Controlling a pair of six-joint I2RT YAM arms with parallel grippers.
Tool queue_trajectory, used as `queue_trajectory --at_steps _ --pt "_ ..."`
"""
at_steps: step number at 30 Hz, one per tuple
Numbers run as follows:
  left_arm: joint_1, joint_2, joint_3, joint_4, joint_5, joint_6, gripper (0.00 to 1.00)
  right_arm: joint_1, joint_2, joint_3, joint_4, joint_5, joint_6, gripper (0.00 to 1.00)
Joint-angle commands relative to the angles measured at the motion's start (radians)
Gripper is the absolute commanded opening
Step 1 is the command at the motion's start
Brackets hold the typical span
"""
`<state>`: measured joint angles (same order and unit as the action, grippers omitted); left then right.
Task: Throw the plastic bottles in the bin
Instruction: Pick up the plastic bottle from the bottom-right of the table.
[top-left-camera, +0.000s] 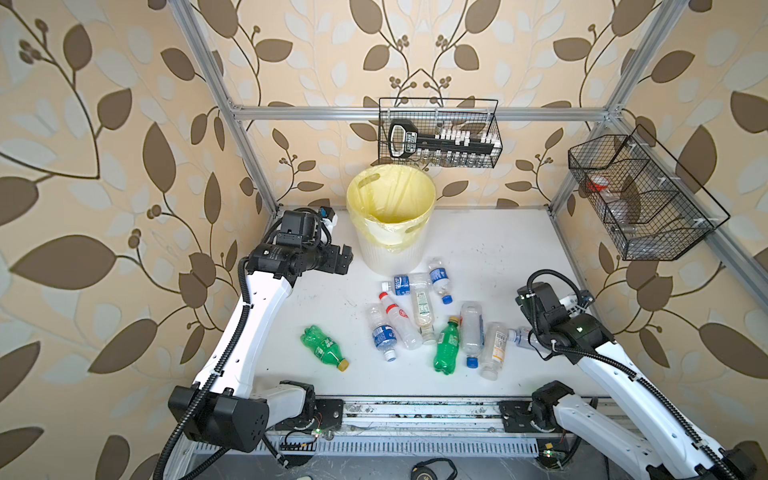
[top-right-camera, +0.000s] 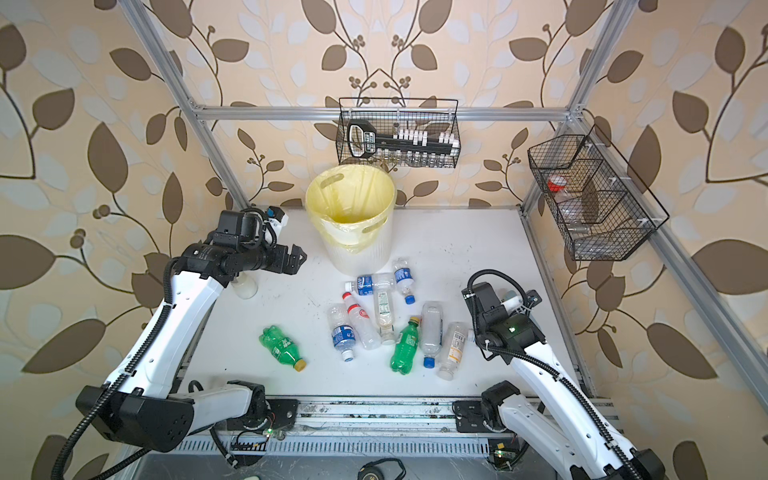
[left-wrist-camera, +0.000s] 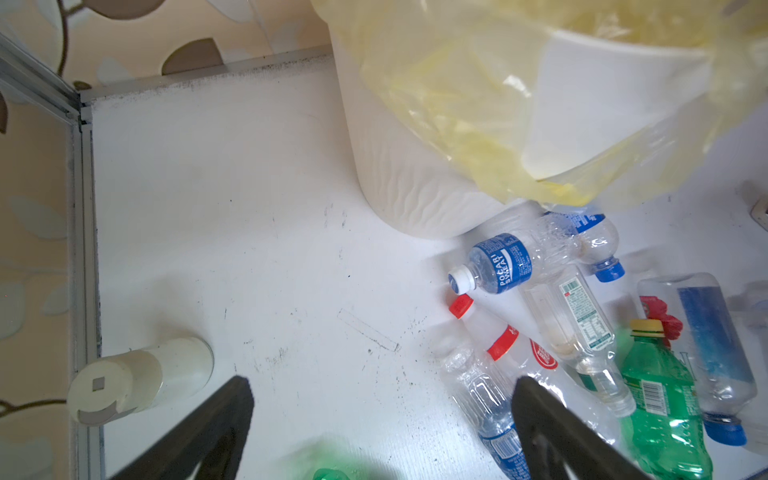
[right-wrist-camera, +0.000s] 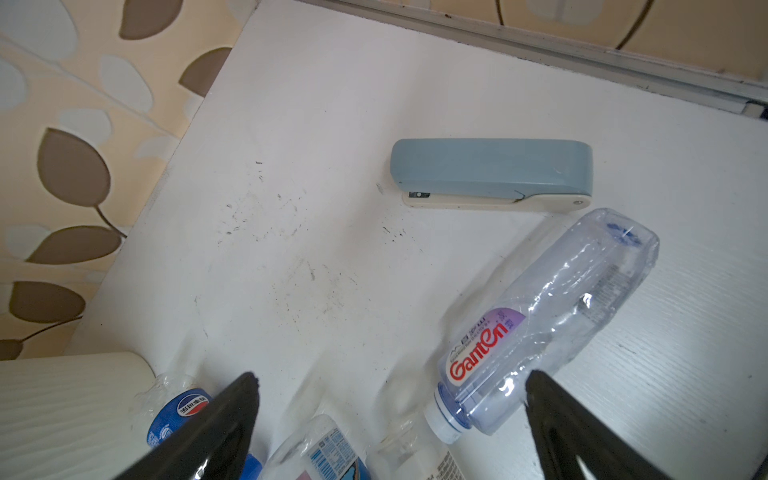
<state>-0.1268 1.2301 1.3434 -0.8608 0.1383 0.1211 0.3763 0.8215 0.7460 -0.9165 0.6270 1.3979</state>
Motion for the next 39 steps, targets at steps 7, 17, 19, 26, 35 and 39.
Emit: queue_trajectory --at_steps 7,17,19,26,35,39 --pt "0.027 0.006 -0.105 0.071 -0.020 0.017 0.99 -0.098 0.010 -0.106 0.016 -0.132 0.066 1.00" --pt "0.036 0.008 -0.220 0.151 -0.090 0.061 0.99 -0.196 0.043 -0.178 0.064 -0.209 0.109 1.00" --pt "0.037 0.006 -0.239 0.151 -0.081 0.070 0.99 -0.204 0.059 -0.182 0.067 -0.218 0.118 1.00" --pt "0.055 0.013 -0.265 0.146 -0.035 0.079 0.99 -0.219 0.094 -0.197 0.011 -0.223 0.222 1.00" --pt "0.163 0.022 -0.269 0.129 0.088 0.069 0.99 -0.231 0.116 -0.239 0.085 -0.233 0.263 1.00" --pt "0.206 0.028 -0.272 0.128 0.122 0.079 0.99 -0.235 0.147 -0.266 0.148 -0.260 0.289 0.97"
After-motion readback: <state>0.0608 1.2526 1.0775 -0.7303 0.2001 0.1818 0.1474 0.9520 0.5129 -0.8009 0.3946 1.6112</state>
